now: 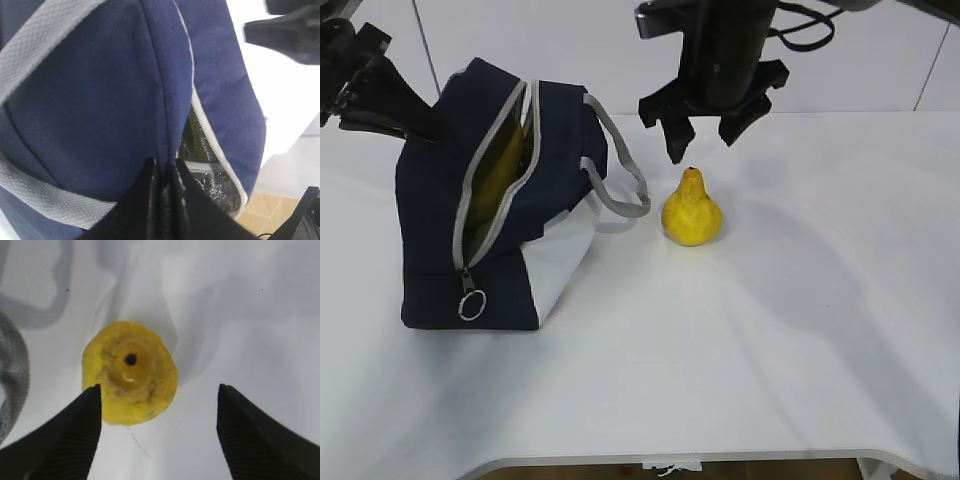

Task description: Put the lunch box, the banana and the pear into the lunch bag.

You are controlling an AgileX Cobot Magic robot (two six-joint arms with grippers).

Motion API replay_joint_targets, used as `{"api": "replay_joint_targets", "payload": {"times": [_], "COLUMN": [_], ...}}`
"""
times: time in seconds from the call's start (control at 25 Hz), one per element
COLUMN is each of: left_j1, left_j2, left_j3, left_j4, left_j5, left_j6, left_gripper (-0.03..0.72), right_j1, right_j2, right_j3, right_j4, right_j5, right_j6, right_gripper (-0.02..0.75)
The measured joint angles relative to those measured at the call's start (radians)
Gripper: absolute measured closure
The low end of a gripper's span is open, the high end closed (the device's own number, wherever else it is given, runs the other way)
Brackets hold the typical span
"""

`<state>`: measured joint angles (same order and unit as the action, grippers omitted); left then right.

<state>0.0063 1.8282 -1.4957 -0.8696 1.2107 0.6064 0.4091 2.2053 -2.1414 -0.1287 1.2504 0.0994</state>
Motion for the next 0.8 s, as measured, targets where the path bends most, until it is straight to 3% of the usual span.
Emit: {"api": "replay_joint_targets", "payload": {"times": [0.8], "left_j1": [0.000], "left_j2": [0.000], "left_j3": [0.000], "left_j4": [0.011], "left_j5": [0.000], "left_j6": [0.000], "left_gripper": [0.676], "right_j1": [-0.039], "right_j2": [0.096], "right_j3": [0.000], "right_j4": [0.117], "right_j5": [-0.082], "right_j6": [0.032], "right_gripper": [0.185]}}
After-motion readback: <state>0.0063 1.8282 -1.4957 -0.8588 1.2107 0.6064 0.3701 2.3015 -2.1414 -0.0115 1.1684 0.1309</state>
